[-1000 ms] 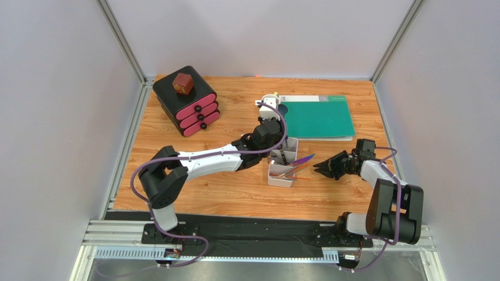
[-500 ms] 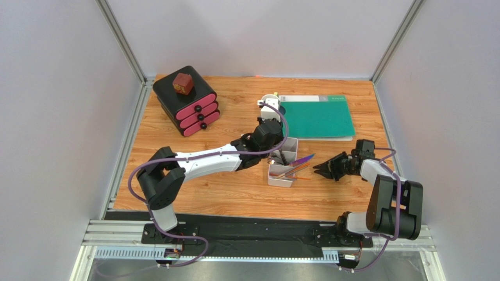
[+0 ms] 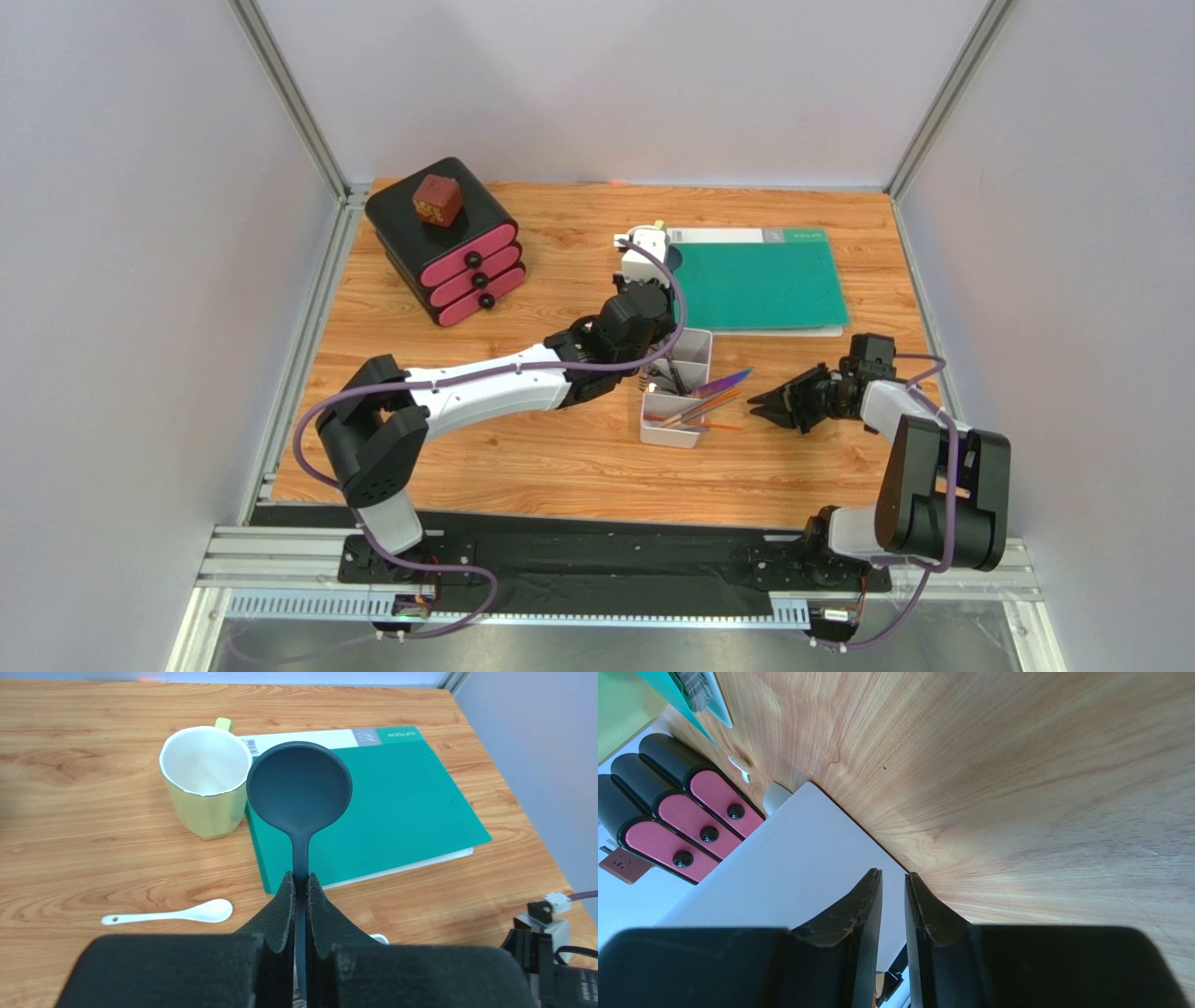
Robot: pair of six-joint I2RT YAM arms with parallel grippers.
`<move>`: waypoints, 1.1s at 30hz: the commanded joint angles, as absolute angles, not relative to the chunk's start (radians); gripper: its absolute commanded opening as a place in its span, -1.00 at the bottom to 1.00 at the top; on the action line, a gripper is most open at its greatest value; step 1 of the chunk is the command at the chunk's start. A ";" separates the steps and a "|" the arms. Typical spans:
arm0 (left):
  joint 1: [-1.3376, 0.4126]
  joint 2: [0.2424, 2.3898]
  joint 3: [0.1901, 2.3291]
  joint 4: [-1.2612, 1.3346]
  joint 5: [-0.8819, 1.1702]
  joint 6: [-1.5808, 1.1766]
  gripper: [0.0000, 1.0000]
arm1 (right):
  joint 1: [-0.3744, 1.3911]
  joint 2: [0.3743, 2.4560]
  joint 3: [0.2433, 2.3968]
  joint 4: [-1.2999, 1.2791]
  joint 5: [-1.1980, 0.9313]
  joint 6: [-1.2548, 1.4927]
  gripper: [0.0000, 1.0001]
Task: Sort the eating utensils into containers
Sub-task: Place the spoon in the storage box.
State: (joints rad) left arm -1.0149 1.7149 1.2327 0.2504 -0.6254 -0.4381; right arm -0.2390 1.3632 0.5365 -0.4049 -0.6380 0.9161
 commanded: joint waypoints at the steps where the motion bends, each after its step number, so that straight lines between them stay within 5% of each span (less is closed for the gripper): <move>1: -1.022 1.755 1.311 0.322 -0.565 -0.445 -1.00 | -0.244 1.370 0.534 -0.385 -0.649 0.893 -0.53; 33: -1.043 1.827 1.284 0.180 -0.592 -0.558 -1.00 | -0.244 1.413 0.535 -0.370 -0.646 0.890 -0.53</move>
